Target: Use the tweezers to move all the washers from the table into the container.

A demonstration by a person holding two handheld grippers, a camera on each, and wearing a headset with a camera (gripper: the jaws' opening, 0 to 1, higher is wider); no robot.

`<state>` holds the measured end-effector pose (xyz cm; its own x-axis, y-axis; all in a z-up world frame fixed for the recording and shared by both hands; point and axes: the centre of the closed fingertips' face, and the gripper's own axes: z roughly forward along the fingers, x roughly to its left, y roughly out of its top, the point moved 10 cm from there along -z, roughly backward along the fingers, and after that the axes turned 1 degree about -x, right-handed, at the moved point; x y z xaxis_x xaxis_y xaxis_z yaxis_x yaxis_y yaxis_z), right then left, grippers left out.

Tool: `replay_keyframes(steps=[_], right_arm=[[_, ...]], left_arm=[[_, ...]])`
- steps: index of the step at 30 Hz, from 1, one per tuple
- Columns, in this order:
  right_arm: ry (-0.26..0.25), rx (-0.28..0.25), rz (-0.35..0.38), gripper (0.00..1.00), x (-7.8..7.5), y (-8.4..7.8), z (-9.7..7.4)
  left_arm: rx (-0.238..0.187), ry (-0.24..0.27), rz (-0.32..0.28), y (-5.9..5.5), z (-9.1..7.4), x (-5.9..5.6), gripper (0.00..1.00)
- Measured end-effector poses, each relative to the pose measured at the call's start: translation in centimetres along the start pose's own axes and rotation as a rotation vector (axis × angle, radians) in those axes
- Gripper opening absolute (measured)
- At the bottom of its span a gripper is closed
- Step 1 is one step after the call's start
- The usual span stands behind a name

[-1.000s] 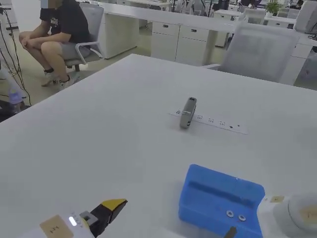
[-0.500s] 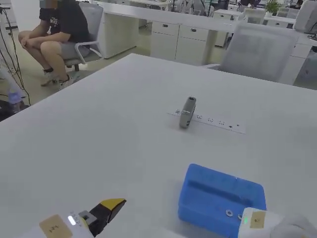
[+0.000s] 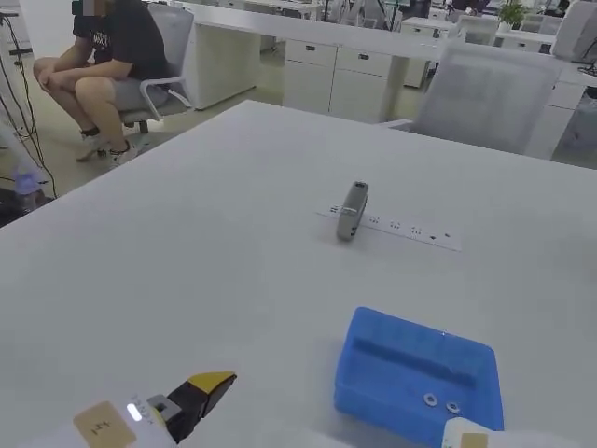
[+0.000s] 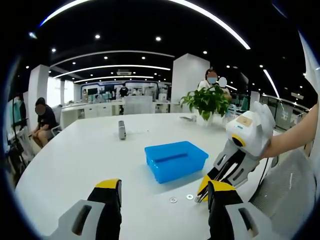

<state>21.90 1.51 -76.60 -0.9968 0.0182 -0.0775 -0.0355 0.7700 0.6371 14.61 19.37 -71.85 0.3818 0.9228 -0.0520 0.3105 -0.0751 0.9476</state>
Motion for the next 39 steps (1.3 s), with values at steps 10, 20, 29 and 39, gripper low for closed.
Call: replay_keyframes(steps=[10, 20, 29, 39], right_arm=[[-0.011, -0.02, 0.015, 0.04, 0.0, 0.2, 0.3], [-0.021, -0.029, 0.024, 0.04, 0.0, 0.3, -0.5], [-0.089, -0.067, 0.04, 0.05, -1.5, 0.9, -2.9], [-0.188, -0.151, 0.11, 0.05, -5.1, 1.9, -5.6]], left_arm=[[0.005, -0.001, 0.004, 0.0, 0.0, 0.0, 0.7], [0.004, -0.001, 0.003, 0.0, 0.0, 0.0, 0.7], [0.004, -0.001, 0.002, 0.0, 0.0, 0.0, 0.7], [0.004, 0.0, 0.002, 0.0, 0.0, 0.0, 0.7]])
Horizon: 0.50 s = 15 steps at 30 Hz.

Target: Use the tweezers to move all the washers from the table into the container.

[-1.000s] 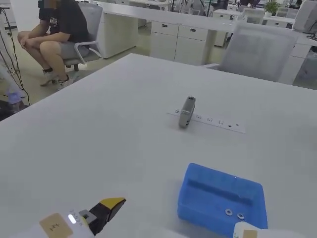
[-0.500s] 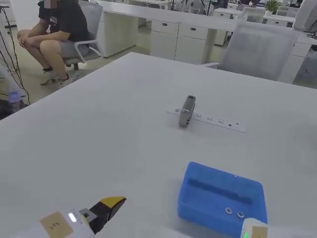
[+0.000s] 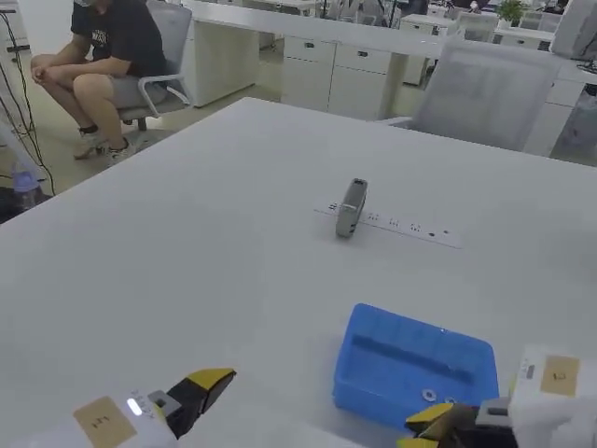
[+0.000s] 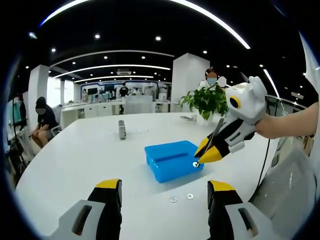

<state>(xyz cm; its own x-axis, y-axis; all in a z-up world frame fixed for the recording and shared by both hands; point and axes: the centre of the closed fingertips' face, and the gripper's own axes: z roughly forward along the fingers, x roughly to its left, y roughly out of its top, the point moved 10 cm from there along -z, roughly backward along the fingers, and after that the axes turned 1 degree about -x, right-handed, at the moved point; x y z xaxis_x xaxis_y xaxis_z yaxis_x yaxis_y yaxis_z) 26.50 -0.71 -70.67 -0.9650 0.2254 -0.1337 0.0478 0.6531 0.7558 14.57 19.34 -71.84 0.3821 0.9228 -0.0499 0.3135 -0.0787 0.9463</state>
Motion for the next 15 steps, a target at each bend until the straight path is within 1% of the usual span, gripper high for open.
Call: replay_keyframes(steps=[3, 4, 6, 7, 8, 9, 11, 15], right_arm=[[-0.02, -0.024, 0.038, 0.05, -1.1, 0.2, -0.1], [-0.027, -0.03, 0.071, 0.05, -1.6, 0.1, 0.0], [-0.044, -0.048, 0.112, 0.05, -2.5, 0.1, 0.1], [-0.044, -0.054, 0.158, 0.05, -3.0, 0.0, 0.3], [-0.045, -0.057, 0.164, 0.05, -3.1, 0.0, 0.3], [-0.05, -0.067, 0.185, 0.05, -3.6, -0.1, 0.5], [-0.053, -0.067, 0.23, 0.05, -4.4, -0.4, 0.9], [-0.055, -0.068, 0.29, 0.05, -5.8, -0.6, 1.6]], left_arm=[[0.001, 0.0, -0.001, 0.0, 0.0, 0.0, 0.7], [0.001, 0.001, -0.001, 0.0, 0.0, 0.0, 0.7], [0.0, 0.001, -0.001, 0.0, 0.0, 0.0, 0.7], [0.002, 0.001, -0.001, 0.0, 0.0, 0.0, 0.7], [0.002, 0.002, -0.001, 0.0, 0.0, 0.0, 0.7], [0.001, 0.002, -0.001, 0.0, 0.0, 0.0, 0.7], [0.002, 0.002, -0.003, 0.0, 0.0, 0.1, 0.7], [0.004, 0.001, -0.003, -0.1, 0.0, 0.1, 0.7]])
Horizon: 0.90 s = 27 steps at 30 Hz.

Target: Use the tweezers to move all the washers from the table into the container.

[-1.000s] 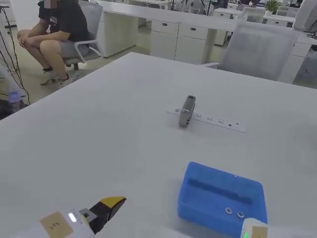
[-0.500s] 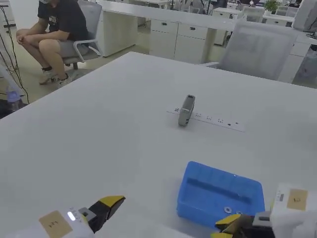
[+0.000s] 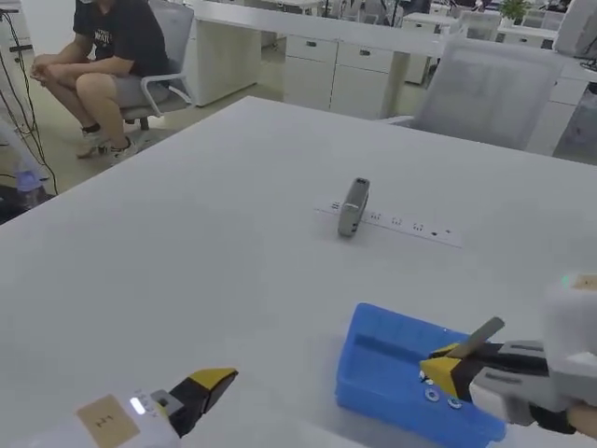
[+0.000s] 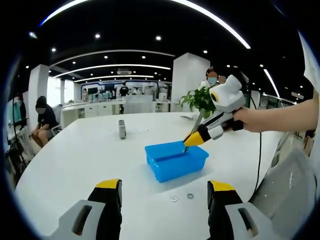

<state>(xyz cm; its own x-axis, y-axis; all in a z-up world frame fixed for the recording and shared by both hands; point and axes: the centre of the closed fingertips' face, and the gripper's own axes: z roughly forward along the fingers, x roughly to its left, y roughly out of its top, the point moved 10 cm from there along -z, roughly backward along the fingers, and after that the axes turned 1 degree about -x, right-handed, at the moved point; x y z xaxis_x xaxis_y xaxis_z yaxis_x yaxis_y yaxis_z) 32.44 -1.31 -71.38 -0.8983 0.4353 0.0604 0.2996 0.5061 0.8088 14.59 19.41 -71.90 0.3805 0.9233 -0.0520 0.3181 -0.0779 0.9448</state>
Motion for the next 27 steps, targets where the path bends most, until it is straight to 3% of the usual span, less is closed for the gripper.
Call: replay_keyframes(steps=[6, 12, 22, 27], right_arm=[[0.0, 0.037, 0.03, 0.05, -1.3, -0.2, 1.1], [0.039, 0.121, 0.075, 0.05, -2.6, -1.2, 2.9], [0.057, 0.166, 0.113, 0.05, -4.4, -1.4, 4.7], [0.08, 0.186, 0.102, 0.05, -3.6, -1.3, 5.1]], left_arm=[[-0.001, 0.002, -0.003, 0.0, 0.0, 0.0, 0.7], [0.001, 0.0, -0.001, 0.0, 0.0, 0.0, 0.7], [-0.001, 0.0, -0.004, 0.0, 0.0, 0.0, 0.7], [0.0, 0.001, -0.005, 0.0, 0.0, 0.0, 0.7]])
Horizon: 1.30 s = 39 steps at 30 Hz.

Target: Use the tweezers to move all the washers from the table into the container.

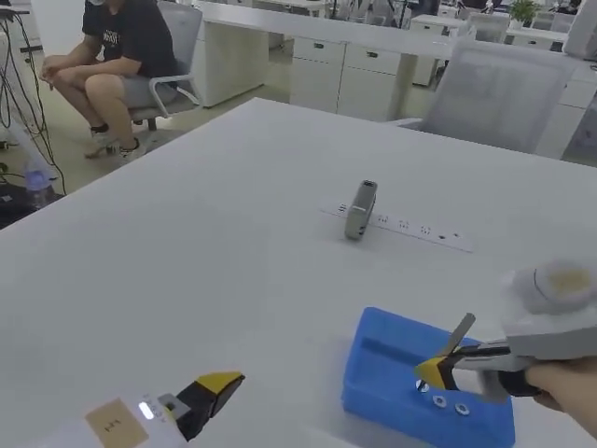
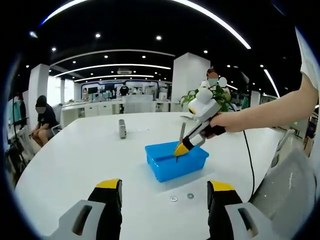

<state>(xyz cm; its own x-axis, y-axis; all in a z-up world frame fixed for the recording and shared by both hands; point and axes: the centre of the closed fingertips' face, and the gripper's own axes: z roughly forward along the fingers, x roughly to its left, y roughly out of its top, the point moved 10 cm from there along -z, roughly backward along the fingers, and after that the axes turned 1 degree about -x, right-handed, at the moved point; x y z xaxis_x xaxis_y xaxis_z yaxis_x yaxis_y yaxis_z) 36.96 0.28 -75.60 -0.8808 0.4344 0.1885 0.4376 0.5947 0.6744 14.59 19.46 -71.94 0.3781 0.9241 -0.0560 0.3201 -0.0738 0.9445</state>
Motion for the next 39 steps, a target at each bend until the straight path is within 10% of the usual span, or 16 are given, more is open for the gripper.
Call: replay_keyframes(steps=[19, 31, 39], right_arm=[[-0.015, 0.004, -0.015, 0.05, 1.0, -0.5, -1.0], [0.018, -0.099, -0.085, 0.05, 5.2, 0.2, -5.0], [0.116, -0.084, -0.063, 0.05, 7.9, -1.2, -4.1]], left_arm=[[-0.007, 0.003, -0.005, 0.0, -0.1, 0.1, 0.7], [-0.001, 0.001, -0.005, 0.0, 0.0, 0.1, 0.7], [0.004, -0.001, -0.001, -0.1, 0.0, 0.0, 0.69]])
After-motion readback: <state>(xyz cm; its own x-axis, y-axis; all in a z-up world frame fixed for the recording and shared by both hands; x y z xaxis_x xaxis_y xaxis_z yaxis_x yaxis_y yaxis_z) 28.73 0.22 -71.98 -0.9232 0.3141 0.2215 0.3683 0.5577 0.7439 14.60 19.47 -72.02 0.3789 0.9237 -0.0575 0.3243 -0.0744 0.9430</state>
